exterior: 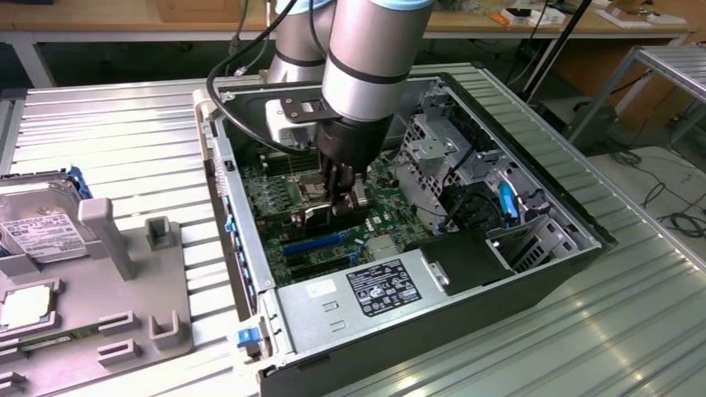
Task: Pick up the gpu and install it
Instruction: 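Insert the gpu into the slot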
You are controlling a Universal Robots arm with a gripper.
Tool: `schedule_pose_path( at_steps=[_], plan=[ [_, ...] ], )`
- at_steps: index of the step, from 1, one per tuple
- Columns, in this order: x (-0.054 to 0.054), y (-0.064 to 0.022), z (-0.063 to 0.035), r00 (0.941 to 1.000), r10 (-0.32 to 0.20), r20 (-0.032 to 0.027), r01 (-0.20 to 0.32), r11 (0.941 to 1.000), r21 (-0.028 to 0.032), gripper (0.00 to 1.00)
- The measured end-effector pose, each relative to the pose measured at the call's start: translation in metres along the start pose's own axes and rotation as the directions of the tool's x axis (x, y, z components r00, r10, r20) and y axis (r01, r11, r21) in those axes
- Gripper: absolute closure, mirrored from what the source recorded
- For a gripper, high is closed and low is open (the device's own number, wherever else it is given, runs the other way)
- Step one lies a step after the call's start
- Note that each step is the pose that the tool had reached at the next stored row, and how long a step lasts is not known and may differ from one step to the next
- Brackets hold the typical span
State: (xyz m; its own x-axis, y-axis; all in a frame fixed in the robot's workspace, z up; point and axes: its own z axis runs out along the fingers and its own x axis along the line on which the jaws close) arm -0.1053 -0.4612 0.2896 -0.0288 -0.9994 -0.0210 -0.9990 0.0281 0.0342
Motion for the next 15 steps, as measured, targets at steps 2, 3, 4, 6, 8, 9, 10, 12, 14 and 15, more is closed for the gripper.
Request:
schedule_pose_path(
  at_steps=[2,3,4,6,8,9,10,12,14,15],
  plan=[
    [0.0,0.0,0.0,1.0,0.0,-0.0001,0.0,1.0,-0.0006,0.73],
    [0.0,0.0,0.0,1.0,0.0,-0.0001,0.0,1.0,-0.0012,0.73],
    [0.0,0.0,0.0001,1.0,0.0,-0.0002,0.0,1.0,-0.0013,0.73],
    [0.0,-0.0001,0.0008,1.0,0.0,0.0001,0.0,1.0,-0.0008,0.73],
    [0.0001,-0.0001,0.0035,1.0,0.0,0.0,0.0,1.0,0.0012,0.73],
    [0.0001,-0.0002,0.0049,1.0,0.0,0.0,0.0,1.0,0.0021,0.73],
    [0.0001,-0.0001,0.0056,1.0,0.0,0.0001,0.0,1.0,0.0032,0.73],
    [0.0002,-0.0002,0.0068,1.0,0.0,0.0001,0.0,1.0,0.0071,0.73],
    [0.0001,-0.0002,0.0072,1.0,0.0,0.0002,0.0,1.0,0.0077,0.73],
    [0.0002,-0.0002,0.0072,1.0,0.0,0.0002,0.0,1.0,0.0077,0.73]
  ],
)
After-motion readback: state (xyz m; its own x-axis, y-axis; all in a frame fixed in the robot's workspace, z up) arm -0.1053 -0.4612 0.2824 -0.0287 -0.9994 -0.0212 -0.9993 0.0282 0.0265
